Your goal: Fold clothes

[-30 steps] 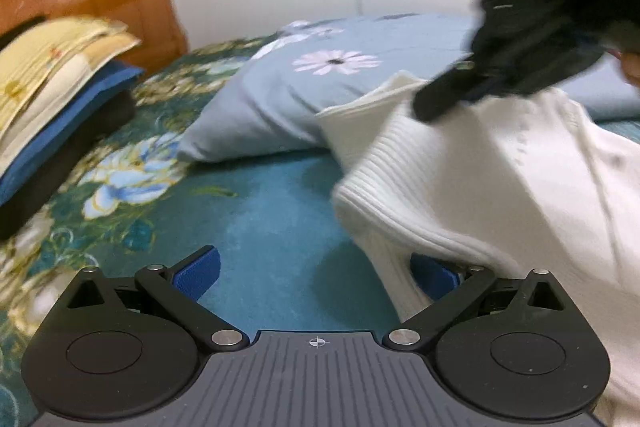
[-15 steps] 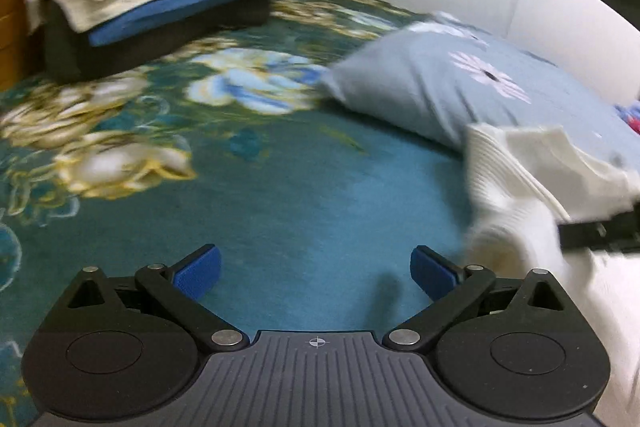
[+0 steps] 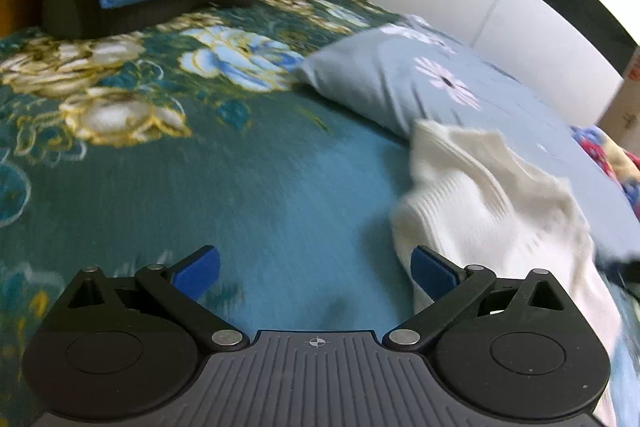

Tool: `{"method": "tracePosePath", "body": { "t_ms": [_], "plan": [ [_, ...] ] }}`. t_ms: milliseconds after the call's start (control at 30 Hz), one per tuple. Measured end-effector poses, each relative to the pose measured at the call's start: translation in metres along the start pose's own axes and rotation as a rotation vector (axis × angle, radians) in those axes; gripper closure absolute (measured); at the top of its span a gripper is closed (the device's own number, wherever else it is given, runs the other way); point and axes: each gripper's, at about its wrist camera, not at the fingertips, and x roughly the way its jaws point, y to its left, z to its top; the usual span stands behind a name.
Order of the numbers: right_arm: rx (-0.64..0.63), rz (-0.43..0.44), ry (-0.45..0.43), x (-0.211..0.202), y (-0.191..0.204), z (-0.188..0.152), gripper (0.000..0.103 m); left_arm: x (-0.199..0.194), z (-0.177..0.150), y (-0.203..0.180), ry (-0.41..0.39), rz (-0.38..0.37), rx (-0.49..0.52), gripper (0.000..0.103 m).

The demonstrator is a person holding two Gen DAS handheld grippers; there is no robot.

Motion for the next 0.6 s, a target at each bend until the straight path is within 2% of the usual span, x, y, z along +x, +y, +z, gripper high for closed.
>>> {"method": "tracePosePath", "body": {
  "t_ms": [167, 300, 433, 600],
  "plan": [
    [-0.011, 0.000, 0.044, -0.080, 0.008, -0.097, 0.056, -0.046, -0.038, -0.009, 0.000, 0.008, 0.107, 0.001],
    [0.030, -0.038, 0.094, -0.119, 0.005, -0.167, 0.056, -0.081, -0.066, -0.021, -0.034, 0.018, 0.158, 0.001],
    [0.043, -0.038, 0.080, -0.134, 0.004, -0.199, 0.057, -0.110, -0.088, -0.035, -0.087, 0.048, 0.198, 0.001],
    [0.049, -0.020, 0.055, -0.136, 0.007, -0.212, 0.059, -0.135, -0.108, -0.041, -0.079, 0.036, 0.148, 0.000]
  ]
}}
